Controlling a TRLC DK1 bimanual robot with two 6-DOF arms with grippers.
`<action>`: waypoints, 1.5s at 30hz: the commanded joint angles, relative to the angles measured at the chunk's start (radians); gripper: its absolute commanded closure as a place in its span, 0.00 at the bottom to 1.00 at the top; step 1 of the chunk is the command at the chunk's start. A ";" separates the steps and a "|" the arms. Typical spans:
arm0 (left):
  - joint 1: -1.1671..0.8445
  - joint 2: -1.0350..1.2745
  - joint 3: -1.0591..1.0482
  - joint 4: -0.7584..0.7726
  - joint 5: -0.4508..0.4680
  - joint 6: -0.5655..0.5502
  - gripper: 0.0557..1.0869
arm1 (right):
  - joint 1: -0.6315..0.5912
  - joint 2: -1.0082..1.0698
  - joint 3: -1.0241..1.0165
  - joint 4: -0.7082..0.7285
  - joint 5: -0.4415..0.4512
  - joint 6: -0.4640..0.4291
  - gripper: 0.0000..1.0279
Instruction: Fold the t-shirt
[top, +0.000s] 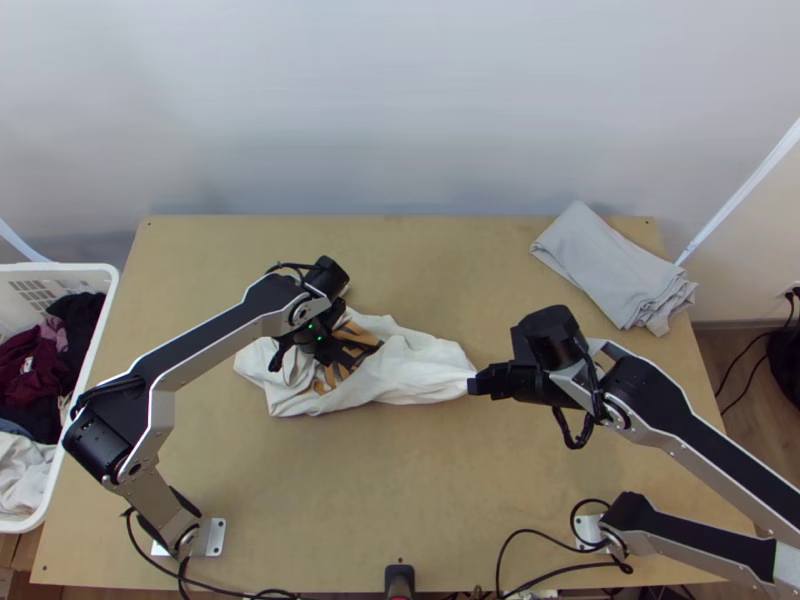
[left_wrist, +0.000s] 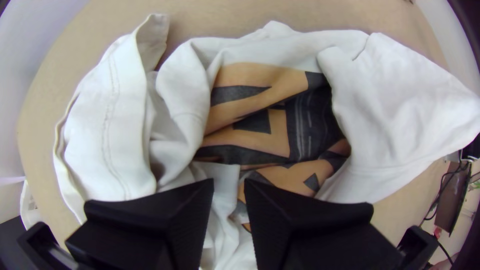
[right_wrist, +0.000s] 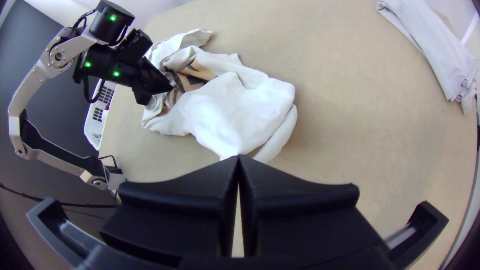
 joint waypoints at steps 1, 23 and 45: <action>0.008 -0.003 -0.020 0.002 0.001 0.016 0.66 | -0.007 -0.002 -0.015 0.009 0.001 -0.014 0.97; 0.035 0.010 -0.097 0.060 -0.011 0.031 0.96 | -0.007 0.000 -0.006 0.007 0.001 -0.013 0.97; 0.509 -0.245 0.354 0.131 0.016 -0.257 0.96 | -0.316 0.145 0.388 -0.010 0.104 -0.054 0.97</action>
